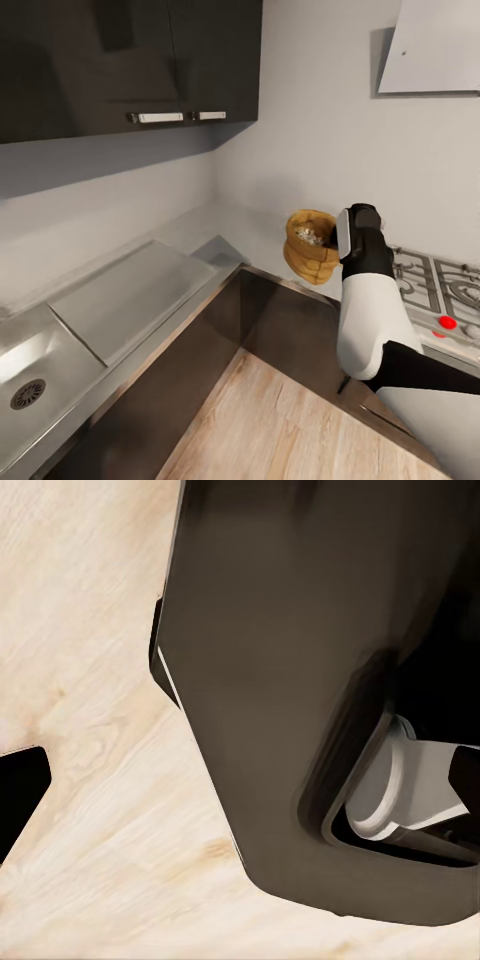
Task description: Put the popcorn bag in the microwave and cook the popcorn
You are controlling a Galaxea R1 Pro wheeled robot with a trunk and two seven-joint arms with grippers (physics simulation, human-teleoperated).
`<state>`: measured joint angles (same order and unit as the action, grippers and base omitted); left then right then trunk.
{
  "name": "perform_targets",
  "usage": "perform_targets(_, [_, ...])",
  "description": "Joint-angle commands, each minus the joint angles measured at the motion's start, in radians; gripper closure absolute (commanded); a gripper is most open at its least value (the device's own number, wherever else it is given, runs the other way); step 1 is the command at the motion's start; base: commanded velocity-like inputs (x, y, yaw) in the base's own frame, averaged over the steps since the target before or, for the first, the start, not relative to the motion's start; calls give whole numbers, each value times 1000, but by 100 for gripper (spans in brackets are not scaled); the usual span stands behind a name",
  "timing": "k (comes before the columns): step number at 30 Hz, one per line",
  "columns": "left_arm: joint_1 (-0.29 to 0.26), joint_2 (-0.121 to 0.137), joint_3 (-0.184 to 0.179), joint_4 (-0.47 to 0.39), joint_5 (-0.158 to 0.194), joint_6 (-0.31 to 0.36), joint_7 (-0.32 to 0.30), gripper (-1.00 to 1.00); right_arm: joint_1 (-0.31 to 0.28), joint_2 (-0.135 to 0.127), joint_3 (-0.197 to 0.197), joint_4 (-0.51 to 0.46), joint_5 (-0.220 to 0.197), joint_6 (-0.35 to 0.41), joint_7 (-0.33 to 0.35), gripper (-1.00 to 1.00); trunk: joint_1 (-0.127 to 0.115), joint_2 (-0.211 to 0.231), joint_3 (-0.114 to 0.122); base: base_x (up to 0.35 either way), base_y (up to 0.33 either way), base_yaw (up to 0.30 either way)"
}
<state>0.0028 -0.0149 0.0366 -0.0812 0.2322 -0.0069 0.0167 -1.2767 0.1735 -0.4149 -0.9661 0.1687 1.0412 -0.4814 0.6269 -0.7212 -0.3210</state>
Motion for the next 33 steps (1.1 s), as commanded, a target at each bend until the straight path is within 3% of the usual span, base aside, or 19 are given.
perform_targets(1, [0,0,3,-2,3,-1,2,-100,-1,1,-3,-2,12,6,21,100,0,-1,-1,-347,0,0])
perform_targets(8, [0,-1,3,-2,3,-1,2,-100,-1,1,4,-2,14,6,59,100,0,-1,-1,-347,0,0])
perform_targets(9, [0,-1,3,-2,3,-1,2,-100,-1,1,16,-2,14,6,59,100,0,-1,-1,-347,0,0])
perform_targets(12, [0,-1,3,-2,3,0,2,-100,-1,1,103,0,13,6,62,100,0,-1,-1,-347,0,0])
perform_targets(14, [0,-1,3,-2,3,-1,2,-100,-1,1,117,1,12,6,62,100,0,-1,-1,-347,0,0])
perform_targets(33, [0,2,5,-5,3,0,2,-100,-1,1,122,62,11,6,96,100,0,-1,-1,-322,0,0])
